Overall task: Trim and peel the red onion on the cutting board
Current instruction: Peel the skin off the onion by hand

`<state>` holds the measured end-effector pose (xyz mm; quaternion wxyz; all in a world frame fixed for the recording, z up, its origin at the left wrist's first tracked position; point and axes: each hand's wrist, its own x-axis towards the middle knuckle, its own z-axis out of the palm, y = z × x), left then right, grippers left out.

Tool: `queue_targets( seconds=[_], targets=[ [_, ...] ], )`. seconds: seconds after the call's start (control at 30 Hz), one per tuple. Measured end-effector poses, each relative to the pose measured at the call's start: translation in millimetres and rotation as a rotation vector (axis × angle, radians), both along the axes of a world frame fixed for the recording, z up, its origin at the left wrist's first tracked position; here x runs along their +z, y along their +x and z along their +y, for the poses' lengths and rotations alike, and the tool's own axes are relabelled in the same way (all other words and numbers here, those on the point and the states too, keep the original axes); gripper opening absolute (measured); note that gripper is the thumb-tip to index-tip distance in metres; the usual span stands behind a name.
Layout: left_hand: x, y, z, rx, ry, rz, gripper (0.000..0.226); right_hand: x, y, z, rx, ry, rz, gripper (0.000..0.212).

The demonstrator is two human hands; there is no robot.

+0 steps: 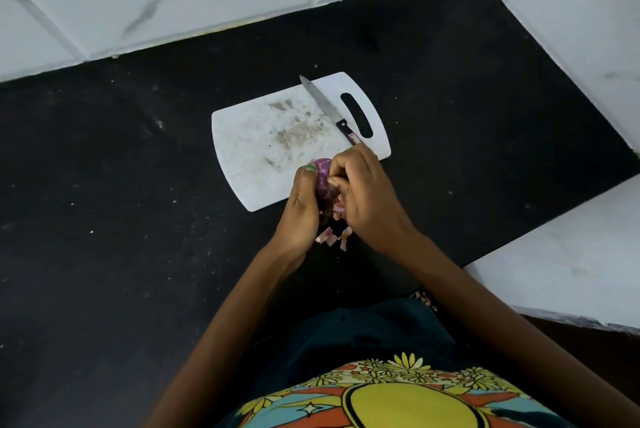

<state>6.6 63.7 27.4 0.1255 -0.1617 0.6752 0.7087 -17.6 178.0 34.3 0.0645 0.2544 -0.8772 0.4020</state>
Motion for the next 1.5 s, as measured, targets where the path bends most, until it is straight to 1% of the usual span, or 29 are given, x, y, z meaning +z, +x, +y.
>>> queue_targets(
  seconds=[0.07, 0.17, 0.23, 0.3, 0.33, 0.37, 0.43, 0.47, 0.53, 0.73, 0.87, 0.93, 0.97, 1.07, 1.1, 1.3, 1.37, 1.5],
  targets=[
    [0, -1, 0, 0.003, 0.012, -0.02, 0.054, 0, 2, 1, 0.001, -0.008, 0.026, 0.012],
    [-1, -1, -1, -0.008, 0.056, -0.039, 0.053, 1, 6, 1, -0.018, -0.097, -0.005, 0.013],
    [-2, -2, -2, -0.012, 0.08, -0.035, 0.053, 2, 7, 2, -0.038, -0.173, -0.068, 0.013],
    [-3, -1, -3, -0.04, 0.078, -0.009, 0.054, 7, 8, 4, -0.053, -0.258, -0.18, 0.01],
    [-2, -1, -3, -0.054, 0.074, -0.003, 0.055, 10, 8, 4, -0.054, -0.286, -0.236, 0.011],
    [-2, -1, -4, -0.062, 0.072, 0.002, 0.056, 13, 7, 5, -0.052, -0.291, -0.275, 0.017],
    [0, 0, -5, -0.063, 0.056, 0.005, 0.057, 16, 4, 6, -0.029, -0.233, -0.286, 0.029],
    [1, 0, -5, -0.063, 0.04, 0.01, 0.059, 16, 2, 6, -0.012, -0.184, -0.259, 0.031],
    [0, 0, -7, -0.058, 0.029, 0.033, 0.064, 15, 0, 5, 0.007, -0.123, -0.211, 0.028],
    [-11, -2, -10, -0.056, -0.028, 0.04, 0.063, 20, -2, 4, -0.034, -0.146, -0.308, 0.016],
    [-13, -3, -10, -0.046, -0.064, 0.025, 0.068, 21, 0, 2, -0.041, -0.12, -0.29, 0.008],
    [-10, -3, -10, -0.045, -0.071, 0.029, 0.063, 22, 1, 2, -0.051, -0.141, -0.284, 0.008],
    [-8, -3, -11, -0.042, -0.074, 0.029, 0.063, 23, 2, 1, -0.056, -0.174, -0.31, 0.01],
    [-5, -3, -11, -0.025, -0.076, 0.015, 0.068, 27, 3, 1, -0.056, -0.268, -0.416, 0.029],
    [-5, -2, -10, -0.02, -0.069, 0.009, 0.068, 28, 3, 2, -0.038, -0.271, -0.432, 0.032],
    [-3, -3, -12, 0.002, 0.011, -0.084, 0.074, 26, 5, 6, 0.13, -0.176, -0.536, 0.029],
    [-2, -2, -13, 0.001, 0.007, -0.115, 0.072, 25, 6, 9, 0.148, -0.135, -0.546, 0.025],
    [0, 1, -11, 0.005, 0.069, -0.224, 0.071, 27, 3, 12, 0.175, -0.106, -0.582, 0.02]
  ],
)
